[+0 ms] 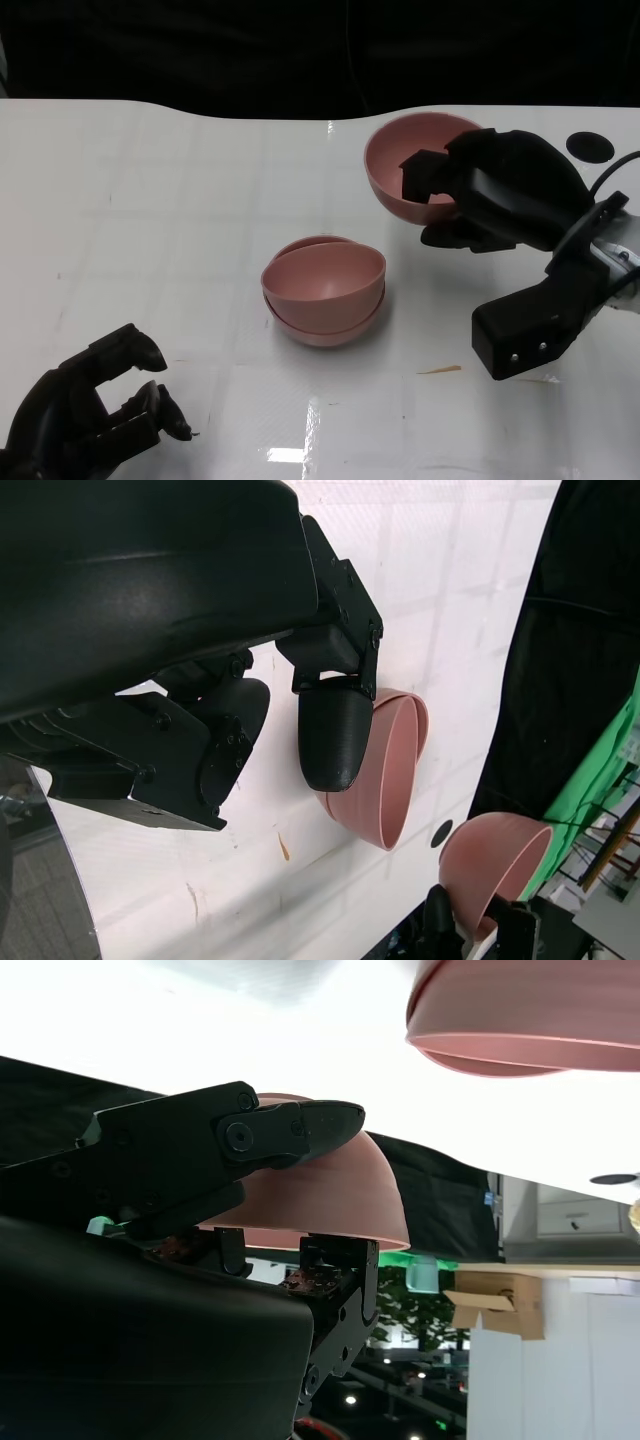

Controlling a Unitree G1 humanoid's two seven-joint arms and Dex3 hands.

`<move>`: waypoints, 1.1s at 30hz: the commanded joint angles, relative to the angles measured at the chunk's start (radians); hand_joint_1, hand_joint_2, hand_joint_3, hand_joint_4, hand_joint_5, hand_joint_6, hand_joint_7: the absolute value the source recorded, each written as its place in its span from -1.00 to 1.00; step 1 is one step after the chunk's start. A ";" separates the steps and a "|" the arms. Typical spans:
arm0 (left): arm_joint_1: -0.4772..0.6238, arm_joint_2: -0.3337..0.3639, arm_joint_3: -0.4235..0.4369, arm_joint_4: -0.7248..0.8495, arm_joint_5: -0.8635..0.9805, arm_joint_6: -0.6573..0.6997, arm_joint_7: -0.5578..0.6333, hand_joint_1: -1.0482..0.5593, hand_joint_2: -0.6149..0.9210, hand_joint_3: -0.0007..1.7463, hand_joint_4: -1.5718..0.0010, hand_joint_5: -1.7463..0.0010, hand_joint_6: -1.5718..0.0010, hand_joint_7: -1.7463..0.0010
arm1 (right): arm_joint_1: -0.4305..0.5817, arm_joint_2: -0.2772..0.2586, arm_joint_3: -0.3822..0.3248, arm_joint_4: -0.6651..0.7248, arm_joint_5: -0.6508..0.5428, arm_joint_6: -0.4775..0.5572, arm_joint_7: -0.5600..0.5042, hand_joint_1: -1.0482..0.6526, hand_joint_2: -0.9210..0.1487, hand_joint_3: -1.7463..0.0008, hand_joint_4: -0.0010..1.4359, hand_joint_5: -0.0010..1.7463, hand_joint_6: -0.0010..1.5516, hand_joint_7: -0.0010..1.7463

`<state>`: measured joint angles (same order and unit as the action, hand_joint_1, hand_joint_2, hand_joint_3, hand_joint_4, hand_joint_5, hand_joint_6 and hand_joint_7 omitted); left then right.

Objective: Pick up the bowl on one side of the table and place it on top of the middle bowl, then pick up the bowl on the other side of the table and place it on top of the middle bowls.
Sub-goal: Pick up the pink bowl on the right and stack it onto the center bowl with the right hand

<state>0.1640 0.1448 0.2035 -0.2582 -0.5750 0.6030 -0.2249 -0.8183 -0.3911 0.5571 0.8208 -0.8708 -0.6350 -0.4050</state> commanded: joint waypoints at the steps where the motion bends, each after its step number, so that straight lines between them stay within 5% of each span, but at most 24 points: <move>1: 0.001 0.006 0.005 -0.005 0.012 -0.007 0.005 0.54 0.97 0.47 0.06 -1.00 0.19 -1.00 | -0.013 -0.010 -0.006 -0.006 0.005 -0.003 0.005 -0.09 -1.00 0.77 0.17 1.00 -0.24 0.95; 3: 0.001 0.005 0.004 -0.003 0.013 -0.009 0.006 0.54 0.97 0.46 0.06 -1.00 0.19 -1.00 | -0.036 0.009 0.003 -0.022 0.000 -0.003 0.021 -0.09 -1.00 0.77 0.17 1.00 -0.24 0.95; 6: 0.001 0.003 0.003 0.002 0.018 -0.014 0.004 0.54 0.95 0.45 0.05 -1.00 0.19 -1.00 | -0.081 0.051 0.021 -0.056 -0.019 0.001 0.045 -0.14 -1.00 0.83 0.23 1.00 -0.06 0.60; 9: 0.000 -0.007 0.002 -0.005 0.025 -0.006 0.020 0.52 0.91 0.45 0.03 -1.00 0.16 -1.00 | -0.106 0.088 0.033 -0.079 -0.035 0.024 0.069 -0.13 -0.95 0.86 0.24 1.00 -0.04 0.58; 13: -0.002 -0.016 0.002 -0.004 0.026 -0.010 0.016 0.51 0.90 0.49 0.00 -1.00 0.14 -1.00 | -0.117 0.106 0.037 -0.104 -0.030 0.033 0.117 -0.18 -0.97 0.96 0.24 1.00 0.16 0.03; 16: -0.003 -0.018 0.004 -0.001 0.023 -0.011 0.011 0.51 0.89 0.51 -0.01 -1.00 0.13 -1.00 | -0.114 0.115 0.036 -0.120 -0.030 0.034 0.128 -0.17 -1.00 0.94 0.25 1.00 0.18 0.06; 19: -0.003 -0.017 0.005 0.000 0.024 -0.013 0.007 0.51 0.88 0.51 -0.01 -1.00 0.13 -1.00 | -0.111 0.123 0.040 -0.134 -0.029 0.026 0.135 -0.12 -0.95 0.96 0.27 1.00 0.07 0.39; 27: 0.001 -0.014 0.005 -0.003 0.024 -0.012 0.004 0.51 0.86 0.52 0.00 -1.00 0.13 -1.00 | -0.091 0.136 0.041 -0.159 -0.011 -0.003 0.160 -0.12 -0.96 0.78 0.28 1.00 -0.03 0.60; 30: 0.002 -0.014 0.006 -0.005 0.021 -0.014 0.001 0.51 0.86 0.53 0.00 -1.00 0.13 -1.00 | -0.073 0.132 0.044 -0.166 -0.016 -0.012 0.160 -0.10 -0.94 0.77 0.28 1.00 -0.04 0.59; 33: 0.003 -0.014 0.005 -0.004 0.024 -0.018 0.000 0.51 0.85 0.53 0.00 -1.00 0.14 -1.00 | -0.059 0.128 0.046 -0.176 -0.025 -0.017 0.156 -0.10 -0.90 0.76 0.29 1.00 0.03 0.35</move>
<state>0.1643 0.1200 0.1996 -0.2584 -0.5552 0.6000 -0.2179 -0.8860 -0.2531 0.5988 0.6564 -0.8995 -0.6469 -0.2500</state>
